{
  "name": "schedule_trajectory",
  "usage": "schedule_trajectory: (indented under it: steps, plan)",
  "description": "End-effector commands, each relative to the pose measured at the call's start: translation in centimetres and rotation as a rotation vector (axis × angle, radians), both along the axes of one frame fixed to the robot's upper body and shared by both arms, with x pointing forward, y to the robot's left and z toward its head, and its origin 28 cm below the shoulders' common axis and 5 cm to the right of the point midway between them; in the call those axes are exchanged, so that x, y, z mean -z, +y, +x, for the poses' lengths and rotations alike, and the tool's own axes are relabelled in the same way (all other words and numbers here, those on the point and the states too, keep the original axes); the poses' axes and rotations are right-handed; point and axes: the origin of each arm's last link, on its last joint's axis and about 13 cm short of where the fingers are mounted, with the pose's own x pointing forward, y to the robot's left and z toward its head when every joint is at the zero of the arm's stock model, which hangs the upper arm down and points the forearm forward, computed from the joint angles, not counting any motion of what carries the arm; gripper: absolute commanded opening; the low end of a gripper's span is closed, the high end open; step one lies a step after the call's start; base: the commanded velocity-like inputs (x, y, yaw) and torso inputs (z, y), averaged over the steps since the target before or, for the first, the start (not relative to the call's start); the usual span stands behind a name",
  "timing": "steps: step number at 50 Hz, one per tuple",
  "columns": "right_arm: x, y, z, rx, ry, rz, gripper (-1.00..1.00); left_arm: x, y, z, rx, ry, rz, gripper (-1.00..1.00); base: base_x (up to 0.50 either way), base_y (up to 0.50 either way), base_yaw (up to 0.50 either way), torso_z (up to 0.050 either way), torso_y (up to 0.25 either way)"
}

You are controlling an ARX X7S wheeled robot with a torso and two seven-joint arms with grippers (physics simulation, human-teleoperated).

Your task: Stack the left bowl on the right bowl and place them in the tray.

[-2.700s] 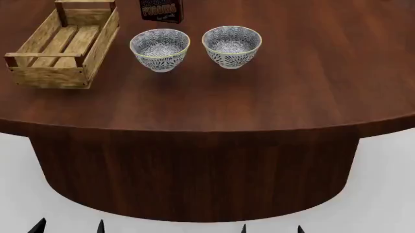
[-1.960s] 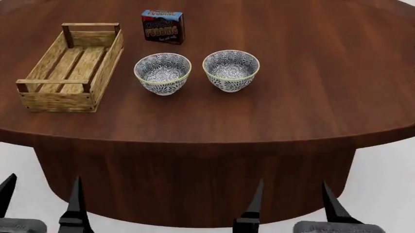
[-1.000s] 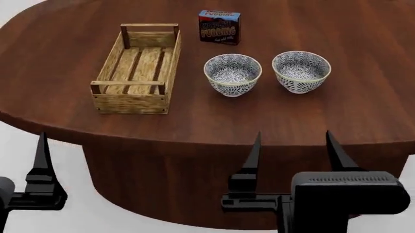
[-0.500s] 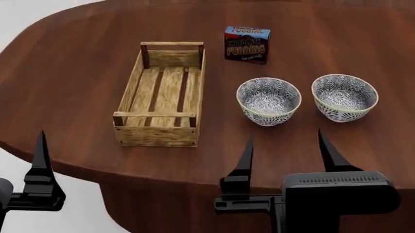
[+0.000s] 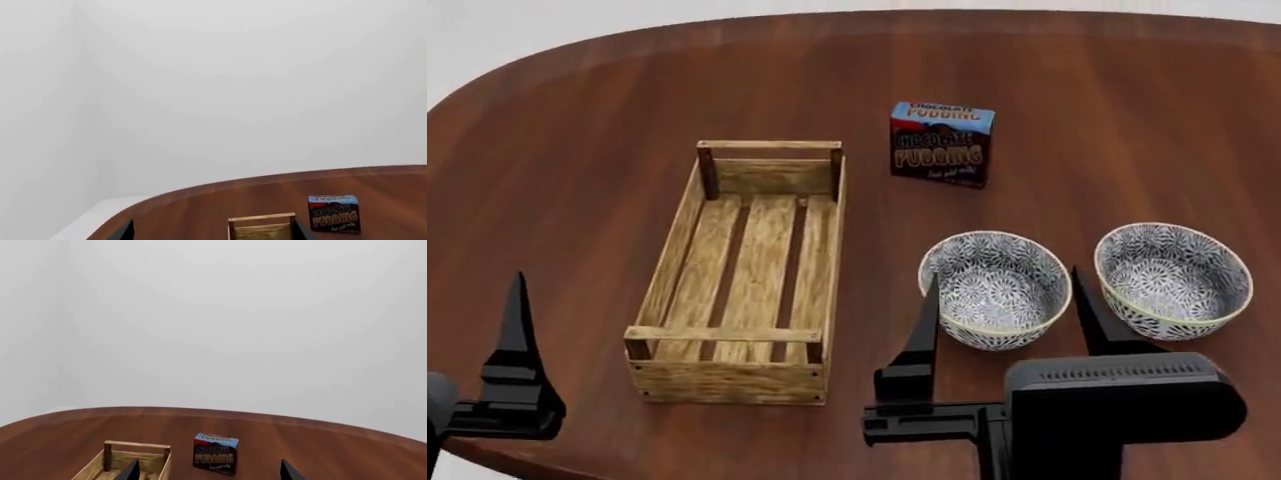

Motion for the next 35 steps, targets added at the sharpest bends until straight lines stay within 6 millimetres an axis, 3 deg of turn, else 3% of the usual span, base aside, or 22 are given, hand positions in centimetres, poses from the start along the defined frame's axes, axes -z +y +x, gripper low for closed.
schedule_trajectory:
  steps: [1,35]
  plan:
    - [0.08,0.06,0.05,-0.003,0.004,-0.002,1.0,-0.06,-0.03,-0.08,0.003,-0.002,0.006,1.0,0.5,0.0,0.0,0.0,0.0]
    - [0.33,0.12,0.3,-0.002,0.018,0.007,1.0,-0.17,0.09,-0.16,-0.001,-0.004,0.011,1.0,0.5,0.0,0.0,0.0,0.001]
